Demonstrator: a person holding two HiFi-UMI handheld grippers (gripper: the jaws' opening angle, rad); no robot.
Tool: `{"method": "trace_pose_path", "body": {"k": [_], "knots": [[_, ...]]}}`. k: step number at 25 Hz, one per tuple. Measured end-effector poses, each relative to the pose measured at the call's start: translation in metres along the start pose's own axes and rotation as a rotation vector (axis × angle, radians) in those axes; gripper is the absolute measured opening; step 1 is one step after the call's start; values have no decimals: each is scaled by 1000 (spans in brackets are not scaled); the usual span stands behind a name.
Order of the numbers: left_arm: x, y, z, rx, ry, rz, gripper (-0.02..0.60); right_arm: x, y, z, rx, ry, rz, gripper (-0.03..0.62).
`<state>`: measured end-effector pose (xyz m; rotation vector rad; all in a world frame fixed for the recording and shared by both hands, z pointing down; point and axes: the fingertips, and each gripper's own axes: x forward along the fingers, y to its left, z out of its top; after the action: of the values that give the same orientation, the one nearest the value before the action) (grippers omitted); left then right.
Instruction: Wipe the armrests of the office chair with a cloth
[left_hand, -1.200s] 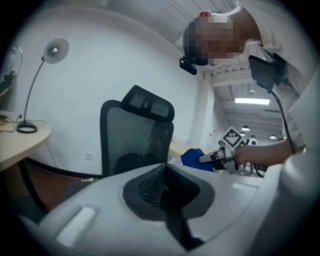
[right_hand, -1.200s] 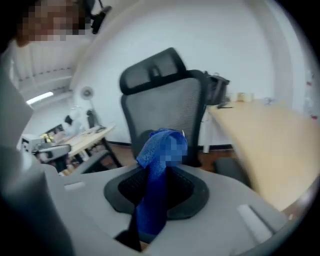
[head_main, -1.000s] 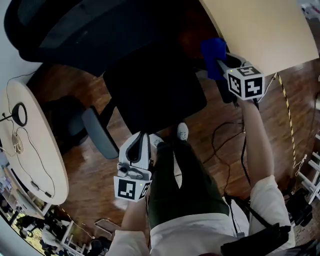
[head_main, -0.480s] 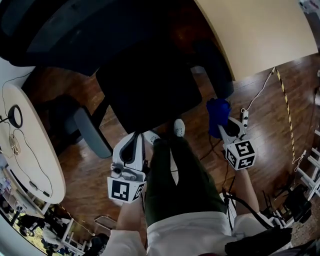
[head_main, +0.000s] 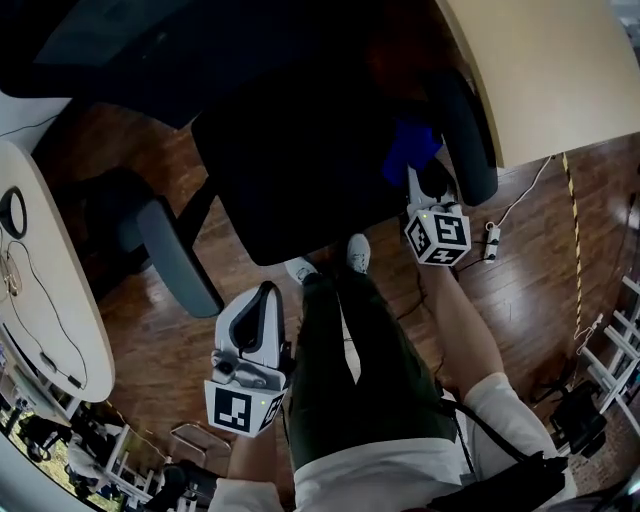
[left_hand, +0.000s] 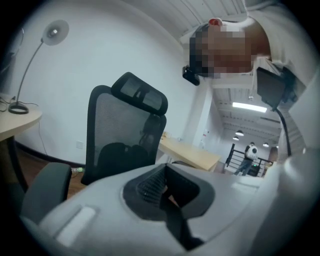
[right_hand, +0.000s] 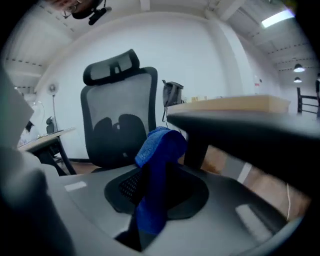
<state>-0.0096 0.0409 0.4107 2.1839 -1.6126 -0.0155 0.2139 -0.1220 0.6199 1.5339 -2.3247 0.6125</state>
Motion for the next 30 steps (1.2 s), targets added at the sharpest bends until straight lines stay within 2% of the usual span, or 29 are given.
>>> {"method": "trace_pose_path", "body": {"k": [4, 6, 9, 11, 14, 16, 19, 21, 23, 26, 28, 30], "knots": [[-18, 10, -30, 1, 59, -16, 5, 50, -29, -49, 55, 64, -68, 87], [-17, 15, -37, -8, 52, -6, 5, 80, -50, -81, 104, 161, -90, 87], [-22, 19, -40, -26, 28, 11, 5, 115, -58, -110, 215, 299, -38, 87], [-24, 21, -37, -35, 6, 28, 5, 119, -42, -94, 165, 300, 28, 87], [-30, 22, -16, -25, -39, 49, 5, 81, 25, -36, 97, 205, 219, 87], [-42, 16, 16, -6, -71, 67, 5, 10, 73, 15, 94, 127, 342, 87], [-74, 1, 74, 18, -77, 131, 5, -131, 126, 117, 101, -12, 450, 87], [-75, 8, 117, 61, -124, 160, 5, -172, 151, 195, 95, -162, 514, 87], [-74, 9, 167, 102, -163, 145, 5, -198, 177, 269, 19, -301, 528, 87], [-96, -30, 240, 164, -206, 84, 5, -259, 203, 357, -81, -420, 500, 87], [-105, -60, 283, 219, -263, 44, 5, -290, 213, 396, -108, -479, 506, 87], [-112, -79, 310, 261, -301, 18, 5, -315, 221, 418, -135, -520, 510, 87]]}}
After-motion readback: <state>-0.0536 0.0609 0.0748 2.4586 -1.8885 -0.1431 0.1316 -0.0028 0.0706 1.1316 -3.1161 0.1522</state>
